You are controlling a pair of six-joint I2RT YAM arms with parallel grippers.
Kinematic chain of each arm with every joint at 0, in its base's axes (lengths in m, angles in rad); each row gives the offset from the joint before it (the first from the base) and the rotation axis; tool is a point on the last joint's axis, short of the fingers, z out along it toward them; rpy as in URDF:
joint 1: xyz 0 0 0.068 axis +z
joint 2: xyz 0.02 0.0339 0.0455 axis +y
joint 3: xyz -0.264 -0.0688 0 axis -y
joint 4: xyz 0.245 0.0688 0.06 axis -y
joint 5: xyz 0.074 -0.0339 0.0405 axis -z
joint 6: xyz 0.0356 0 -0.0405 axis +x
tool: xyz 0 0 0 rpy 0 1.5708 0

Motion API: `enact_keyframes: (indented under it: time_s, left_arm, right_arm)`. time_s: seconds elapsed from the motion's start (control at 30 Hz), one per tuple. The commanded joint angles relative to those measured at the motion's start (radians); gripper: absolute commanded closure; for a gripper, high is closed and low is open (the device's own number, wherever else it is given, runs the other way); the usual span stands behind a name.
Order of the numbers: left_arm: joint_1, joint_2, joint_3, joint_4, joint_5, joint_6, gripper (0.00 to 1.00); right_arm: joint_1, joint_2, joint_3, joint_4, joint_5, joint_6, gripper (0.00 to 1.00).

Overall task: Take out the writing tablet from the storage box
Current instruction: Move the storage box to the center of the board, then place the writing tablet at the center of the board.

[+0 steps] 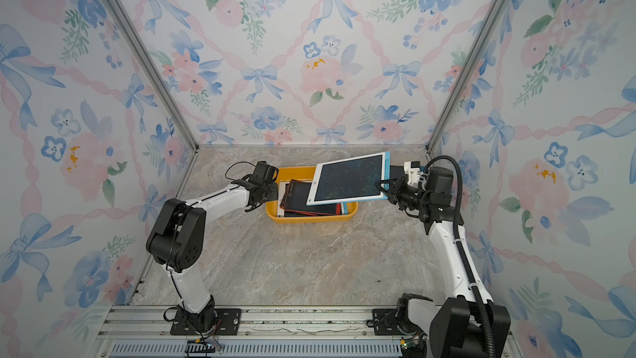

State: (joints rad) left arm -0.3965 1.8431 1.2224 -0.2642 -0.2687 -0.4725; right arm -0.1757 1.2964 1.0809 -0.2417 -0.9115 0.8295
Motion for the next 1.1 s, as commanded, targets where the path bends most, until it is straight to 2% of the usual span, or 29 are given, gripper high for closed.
enact_keyframes:
  time_s: [0.0, 0.2, 0.33, 0.5, 0.67, 0.87, 1.07]
  left_arm:
    - [0.02, -0.007, 0.032, -0.005, -0.038, 0.0, 1.0]
    - [0.019, -0.004, 0.04, -0.004, -0.034, -0.002, 1.0]
    - [0.026, -0.002, 0.042, -0.004, -0.041, 0.01, 1.0]
    - [0.059, 0.001, 0.049, -0.004, -0.043, 0.028, 1.0]
    - [0.111, 0.001, 0.059, -0.004, -0.024, 0.038, 1.0]
    - [0.129, 0.014, 0.081, -0.004, 0.019, 0.017, 1.0]
    - [0.128, 0.045, 0.107, -0.004, 0.045, 0.066, 1.0]
  right_arm:
    - [-0.051, -0.029, -0.019, -0.021, -0.074, -0.018, 1.0]
    - [-0.148, -0.067, -0.023, -0.104, -0.111, -0.074, 1.0]
    - [-0.243, -0.097, -0.033, -0.168, -0.191, -0.116, 1.0]
    - [-0.297, -0.123, -0.022, -0.333, -0.2, -0.281, 1.0]
    - [-0.372, -0.149, -0.031, -0.402, -0.203, -0.349, 1.0]
    - [-0.43, -0.096, -0.024, -0.494, -0.236, -0.51, 0.99]
    - [-0.443, 0.021, 0.038, -0.638, -0.186, -0.708, 0.99]
